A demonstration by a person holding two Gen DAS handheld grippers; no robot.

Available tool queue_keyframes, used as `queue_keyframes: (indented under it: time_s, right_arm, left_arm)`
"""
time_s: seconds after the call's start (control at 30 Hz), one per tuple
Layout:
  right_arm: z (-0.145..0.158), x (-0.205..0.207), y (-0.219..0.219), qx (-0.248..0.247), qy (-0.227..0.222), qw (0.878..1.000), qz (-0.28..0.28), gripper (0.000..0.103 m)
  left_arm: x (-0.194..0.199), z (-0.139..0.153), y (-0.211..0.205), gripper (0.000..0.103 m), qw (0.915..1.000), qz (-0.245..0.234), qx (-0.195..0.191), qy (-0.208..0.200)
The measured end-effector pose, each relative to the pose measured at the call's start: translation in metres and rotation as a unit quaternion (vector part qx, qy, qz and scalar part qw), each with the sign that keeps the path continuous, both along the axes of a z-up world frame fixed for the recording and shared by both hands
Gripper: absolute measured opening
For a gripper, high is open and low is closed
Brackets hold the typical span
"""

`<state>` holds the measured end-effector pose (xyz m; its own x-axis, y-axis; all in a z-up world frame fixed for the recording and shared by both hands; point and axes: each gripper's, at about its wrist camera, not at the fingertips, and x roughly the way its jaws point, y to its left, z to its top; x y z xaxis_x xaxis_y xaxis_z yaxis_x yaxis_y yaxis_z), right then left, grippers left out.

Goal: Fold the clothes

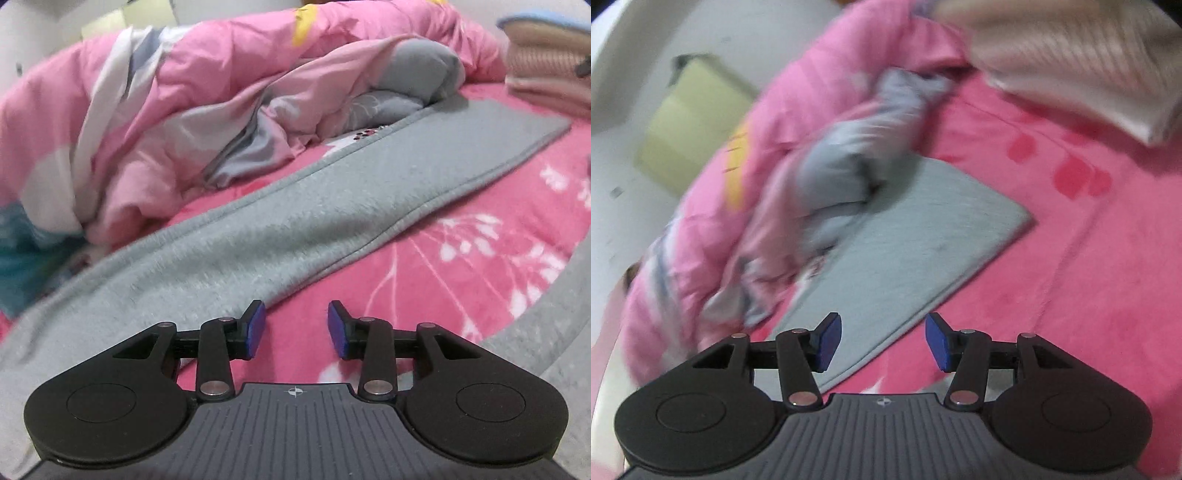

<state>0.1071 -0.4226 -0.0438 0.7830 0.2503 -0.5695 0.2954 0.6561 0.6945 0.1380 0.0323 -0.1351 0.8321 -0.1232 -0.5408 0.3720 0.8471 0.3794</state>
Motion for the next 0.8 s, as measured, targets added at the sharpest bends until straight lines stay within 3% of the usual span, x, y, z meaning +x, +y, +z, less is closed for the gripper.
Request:
queue_keyframes:
  time_s: [0.17,0.33,0.47,0.53,0.6,0.8]
  right_arm:
    - [-0.046,0.019,-0.032,0.032,0.044,0.996,-0.065,0.054]
    - [-0.07,0.024,-0.065,0.074,0.035,0.993,-0.085,0.053]
    - [-0.073,0.041,-0.073,0.037,0.006,0.996,-0.075,0.046]
    - [-0.074,0.048,-0.073,0.009,-0.005,0.997,-0.07,0.026]
    - [-0.075,0.05,-0.073,-0.018,-0.009,0.998,-0.063,0.01]
    - [-0.063,0.04,-0.078,-0.026,-0.053,0.996,-0.071,0.008]
  left_arm:
    - [0.001,-0.002,-0.01,0.038,0.9975,-0.001,0.068,-0.018]
    - [0.015,-0.009,-0.013,0.034,0.9945,-0.003,0.1,-0.03]
    - [0.018,-0.012,-0.014,0.016,0.9946,-0.014,0.098,-0.031]
    - [0.019,-0.01,-0.014,0.007,0.9952,-0.018,0.093,-0.025]
    - [0.018,-0.005,-0.012,0.005,0.9959,-0.021,0.086,-0.017]
    - [0.001,0.022,0.002,0.002,0.9969,-0.05,0.058,0.016]
